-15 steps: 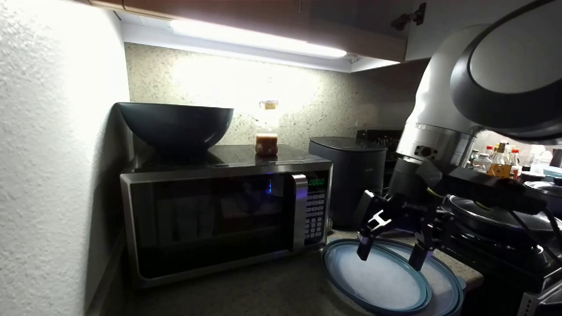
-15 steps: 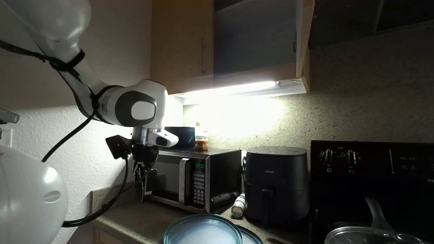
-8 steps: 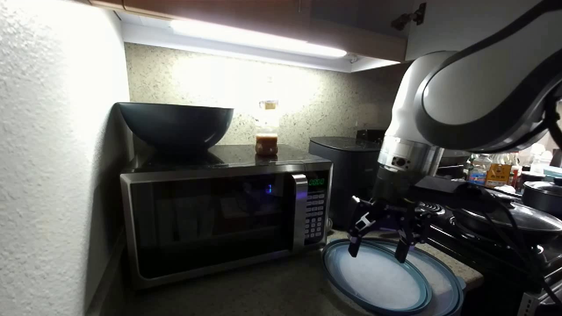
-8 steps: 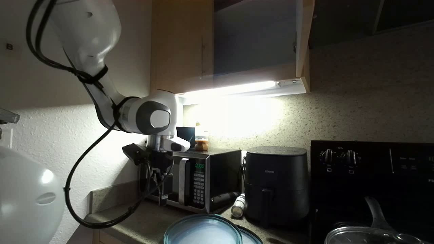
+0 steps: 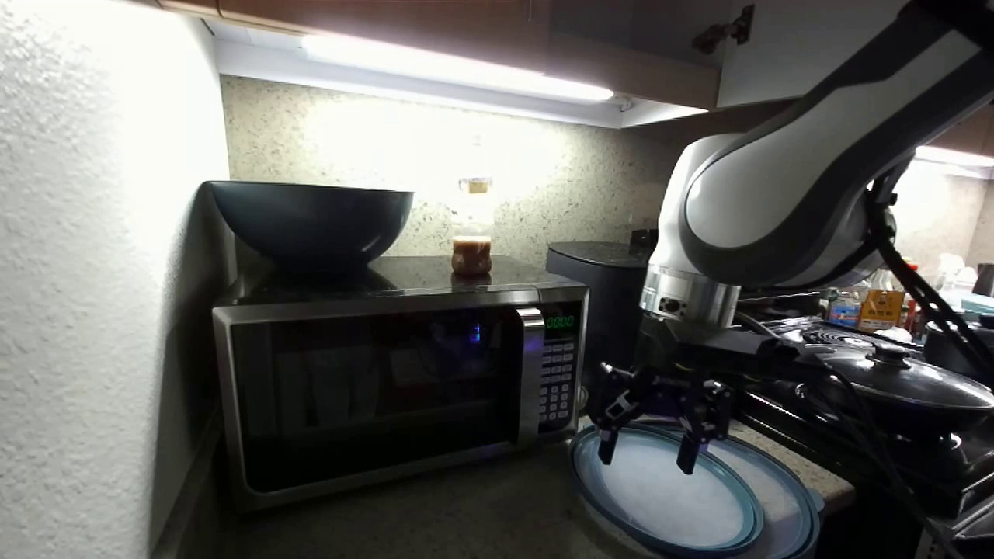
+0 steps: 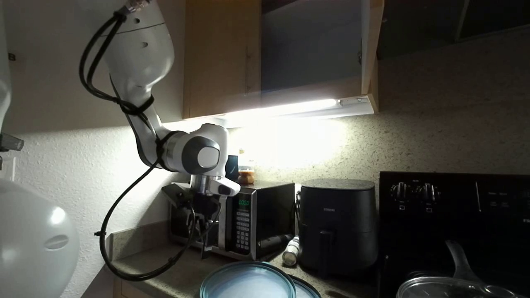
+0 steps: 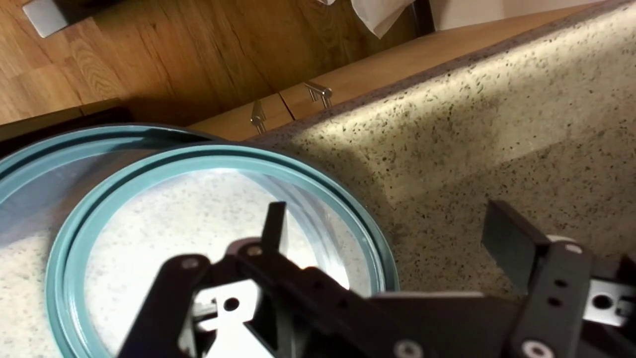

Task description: Place one clear lid in the open upper cabinet

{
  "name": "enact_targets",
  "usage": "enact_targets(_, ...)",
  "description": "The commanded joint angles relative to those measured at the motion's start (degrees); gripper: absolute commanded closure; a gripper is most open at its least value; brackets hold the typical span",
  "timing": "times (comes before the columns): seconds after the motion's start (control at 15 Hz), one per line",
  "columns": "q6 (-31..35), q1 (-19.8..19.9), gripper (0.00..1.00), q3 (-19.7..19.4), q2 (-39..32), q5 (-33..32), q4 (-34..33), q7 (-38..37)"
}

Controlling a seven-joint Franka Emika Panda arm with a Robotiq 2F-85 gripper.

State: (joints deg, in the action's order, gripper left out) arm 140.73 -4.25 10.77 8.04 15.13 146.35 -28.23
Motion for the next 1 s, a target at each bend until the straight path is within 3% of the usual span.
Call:
enact_targets(0.0, 0.9, -0.4, 0.00, -0.3, -0.7, -2.5, -0.3, -2.4)
enact_targets(0.4, -0.1, 0.1, 0.00, -1.9, -8.7, -8.2, -6.6, -3.7)
enact_targets(0.73, -0.8, -1.9, 0.00, -3.6, -13.4, -15.8, -11.3, -9.3)
enact_targets(0.8, -0.2, -1.6, 0.00, -3.8, -11.9, -12.5, -9.7, -5.3)
enact_targets(0.93, -0.2, -2.2, 0.00, -4.1, -13.2, -13.9, -10.9, -6.9)
